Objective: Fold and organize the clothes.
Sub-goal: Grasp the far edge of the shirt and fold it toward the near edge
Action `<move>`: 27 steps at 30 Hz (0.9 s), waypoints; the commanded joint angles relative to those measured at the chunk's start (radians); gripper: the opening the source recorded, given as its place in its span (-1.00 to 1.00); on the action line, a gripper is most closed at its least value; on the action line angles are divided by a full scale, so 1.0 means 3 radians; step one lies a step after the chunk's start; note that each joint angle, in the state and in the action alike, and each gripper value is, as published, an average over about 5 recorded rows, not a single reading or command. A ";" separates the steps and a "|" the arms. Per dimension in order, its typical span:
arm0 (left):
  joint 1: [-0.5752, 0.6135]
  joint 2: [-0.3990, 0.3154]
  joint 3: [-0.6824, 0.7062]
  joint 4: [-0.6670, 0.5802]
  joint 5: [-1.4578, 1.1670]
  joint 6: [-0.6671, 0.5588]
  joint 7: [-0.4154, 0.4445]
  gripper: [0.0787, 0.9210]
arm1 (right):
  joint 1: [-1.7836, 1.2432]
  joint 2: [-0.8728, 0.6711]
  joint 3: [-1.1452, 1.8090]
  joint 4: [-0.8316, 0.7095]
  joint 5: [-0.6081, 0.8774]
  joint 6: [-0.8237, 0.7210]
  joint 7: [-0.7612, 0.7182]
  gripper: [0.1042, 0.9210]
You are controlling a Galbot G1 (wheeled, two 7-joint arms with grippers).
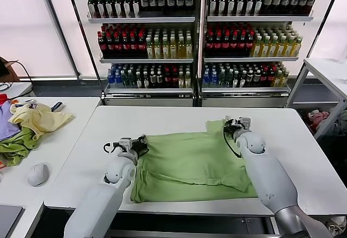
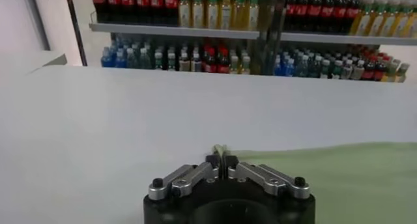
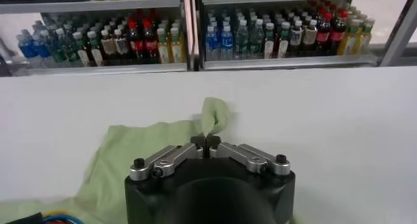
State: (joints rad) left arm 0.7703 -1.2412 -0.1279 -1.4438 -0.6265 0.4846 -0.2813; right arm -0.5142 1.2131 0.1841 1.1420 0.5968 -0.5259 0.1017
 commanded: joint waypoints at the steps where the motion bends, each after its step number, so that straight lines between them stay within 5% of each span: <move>1: 0.0235 0.0109 -0.0106 -0.0542 -0.0196 -0.0194 0.0022 -0.91 | -0.0280 -0.0138 0.0107 0.0688 0.0091 0.0109 -0.0006 -0.97; 14: 0.0865 0.0296 -0.0360 -0.1459 -0.0374 -0.0147 0.0002 -0.91 | -0.1270 -0.0486 0.0689 0.2017 0.0150 0.0067 0.0023 -0.97; 27: 0.1471 0.0340 -0.0392 -0.1874 -0.0235 -0.0091 0.0045 -0.91 | -0.2495 -0.0419 0.1437 0.2890 0.0082 -0.0004 0.0083 -0.97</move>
State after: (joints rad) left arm 1.0913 -1.1479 -0.2327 -1.9061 -0.7108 0.4606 -0.2723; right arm -1.0561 1.0955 0.4985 1.8341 0.6238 -0.5281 0.1239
